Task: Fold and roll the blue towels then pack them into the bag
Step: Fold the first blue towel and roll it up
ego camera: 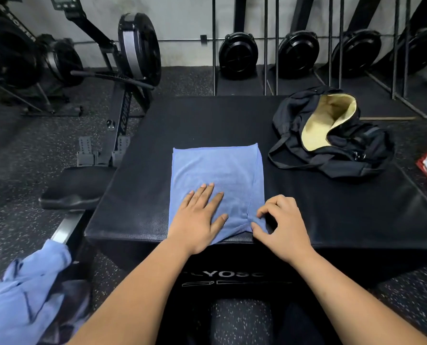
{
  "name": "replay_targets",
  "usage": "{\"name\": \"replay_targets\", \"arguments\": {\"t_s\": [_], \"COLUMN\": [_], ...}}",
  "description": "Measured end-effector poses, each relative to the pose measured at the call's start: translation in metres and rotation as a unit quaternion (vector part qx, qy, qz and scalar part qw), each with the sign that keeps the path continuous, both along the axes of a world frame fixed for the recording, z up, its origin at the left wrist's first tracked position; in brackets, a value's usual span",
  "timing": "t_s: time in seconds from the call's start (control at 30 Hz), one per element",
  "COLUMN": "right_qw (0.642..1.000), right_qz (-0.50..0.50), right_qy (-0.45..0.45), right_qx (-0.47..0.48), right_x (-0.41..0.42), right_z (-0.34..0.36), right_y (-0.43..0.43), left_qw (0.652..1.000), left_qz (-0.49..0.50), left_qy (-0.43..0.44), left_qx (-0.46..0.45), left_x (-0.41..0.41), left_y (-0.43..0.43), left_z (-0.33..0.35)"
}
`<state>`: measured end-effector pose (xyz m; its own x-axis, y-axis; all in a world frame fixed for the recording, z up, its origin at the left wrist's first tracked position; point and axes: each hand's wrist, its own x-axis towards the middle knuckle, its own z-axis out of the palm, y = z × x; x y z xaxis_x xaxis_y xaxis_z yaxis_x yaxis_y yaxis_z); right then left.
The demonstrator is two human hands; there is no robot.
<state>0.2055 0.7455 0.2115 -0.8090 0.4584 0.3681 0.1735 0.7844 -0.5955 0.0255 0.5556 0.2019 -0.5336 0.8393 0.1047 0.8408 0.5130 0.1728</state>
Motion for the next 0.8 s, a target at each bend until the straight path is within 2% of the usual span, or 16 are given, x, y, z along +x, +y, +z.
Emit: {"name": "replay_targets", "arguments": {"t_s": [0.13, 0.33, 0.57, 0.8], "right_qw": [1.000, 0.999, 0.999, 0.997], "right_qz": [-0.014, 0.030, -0.013, -0.052], "right_qy": [-0.015, -0.012, -0.039, -0.028], "right_qx": [-0.004, 0.035, 0.035, -0.050], "right_x": [0.001, 0.002, 0.002, 0.014], "right_z": [0.001, 0.001, 0.000, 0.010], "right_y": [0.000, -0.001, -0.003, -0.005], "left_qw": [1.000, 1.000, 1.000, 1.000], "left_qz": [-0.001, -0.002, -0.003, -0.001], "left_qy": [-0.011, -0.010, -0.008, -0.013], "left_qx": [0.012, 0.013, 0.014, 0.011], "left_x": [0.000, 0.001, 0.000, -0.001], "left_y": [-0.002, -0.002, -0.002, -0.001], "left_z": [0.001, 0.001, 0.000, 0.001]}}
